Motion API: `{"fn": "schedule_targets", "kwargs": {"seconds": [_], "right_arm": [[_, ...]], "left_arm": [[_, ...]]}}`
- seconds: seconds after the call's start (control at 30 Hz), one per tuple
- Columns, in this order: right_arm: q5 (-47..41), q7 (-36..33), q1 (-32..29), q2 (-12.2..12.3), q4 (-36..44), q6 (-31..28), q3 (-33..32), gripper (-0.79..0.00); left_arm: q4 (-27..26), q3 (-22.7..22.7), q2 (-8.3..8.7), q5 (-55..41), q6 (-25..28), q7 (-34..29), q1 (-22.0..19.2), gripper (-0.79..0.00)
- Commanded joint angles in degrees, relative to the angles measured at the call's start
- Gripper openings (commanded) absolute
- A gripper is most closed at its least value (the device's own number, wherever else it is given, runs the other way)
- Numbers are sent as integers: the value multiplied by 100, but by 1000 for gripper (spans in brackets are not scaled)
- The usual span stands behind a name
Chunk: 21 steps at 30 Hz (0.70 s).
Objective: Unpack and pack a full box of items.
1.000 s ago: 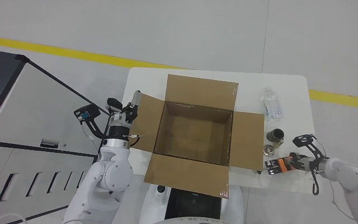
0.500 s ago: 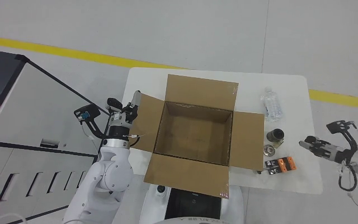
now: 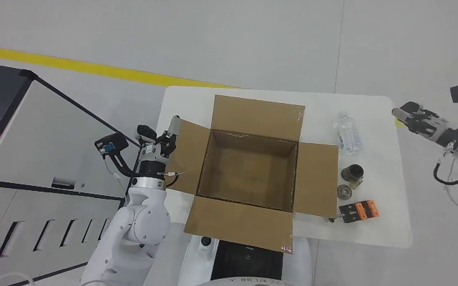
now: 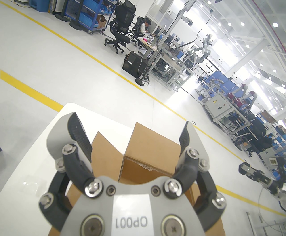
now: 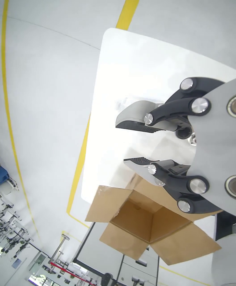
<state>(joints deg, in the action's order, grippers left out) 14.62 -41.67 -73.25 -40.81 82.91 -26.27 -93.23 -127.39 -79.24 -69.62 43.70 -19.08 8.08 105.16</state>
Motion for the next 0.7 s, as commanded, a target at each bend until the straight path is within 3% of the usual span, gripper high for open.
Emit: {"fn": "schedule_targets", "kwargs": {"seconds": [0.0,0.4,0.43,0.67], "right_arm": [[98,-6,512,-79,-319,179,623,-413],[98,-6,512,-79,-319,179,623,-400],[98,-6,512,-79,-319,179,623,0],[382,44,1032,-223,-864,863,1259,-9]], "left_arm": [[0,0,0,0,1,0,1,0],[0,0,0,0,1,0,1,0],[0,0,0,0,1,0,1,0],[0,0,0,0,1,0,1,0]]}}
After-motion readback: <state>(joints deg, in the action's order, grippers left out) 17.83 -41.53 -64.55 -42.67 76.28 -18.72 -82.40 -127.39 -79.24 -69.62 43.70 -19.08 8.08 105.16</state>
